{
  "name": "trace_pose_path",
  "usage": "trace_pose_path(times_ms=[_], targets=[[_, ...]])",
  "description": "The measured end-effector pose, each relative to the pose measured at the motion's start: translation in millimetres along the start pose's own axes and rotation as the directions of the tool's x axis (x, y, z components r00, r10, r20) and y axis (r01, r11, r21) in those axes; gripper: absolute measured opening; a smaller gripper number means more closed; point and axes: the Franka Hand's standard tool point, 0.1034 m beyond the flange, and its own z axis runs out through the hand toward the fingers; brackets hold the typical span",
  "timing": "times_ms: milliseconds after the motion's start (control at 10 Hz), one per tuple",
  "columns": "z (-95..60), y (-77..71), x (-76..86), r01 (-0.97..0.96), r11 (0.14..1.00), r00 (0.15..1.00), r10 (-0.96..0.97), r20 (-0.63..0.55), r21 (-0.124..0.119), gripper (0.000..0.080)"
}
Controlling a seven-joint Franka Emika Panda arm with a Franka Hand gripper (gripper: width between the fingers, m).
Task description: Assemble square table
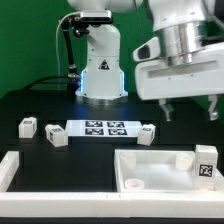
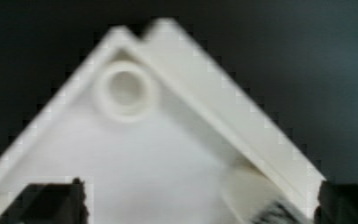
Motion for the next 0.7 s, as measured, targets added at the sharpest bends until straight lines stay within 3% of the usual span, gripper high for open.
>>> trace_pose_path(times_ms=[100,500,700], targets=[[5.1,8.2,-7.6,0.058,0.998,0.998,-0.058,0.007,-0.021,0.0648],[4.6,12.7,-6.0,0.132,0.991,0.991,-0.131,0.039,-0.023,0.0648],[3.4,56.8,-24.0,0.119,0.992,0.95,-0.104,0.293,-0.036,0.0648]])
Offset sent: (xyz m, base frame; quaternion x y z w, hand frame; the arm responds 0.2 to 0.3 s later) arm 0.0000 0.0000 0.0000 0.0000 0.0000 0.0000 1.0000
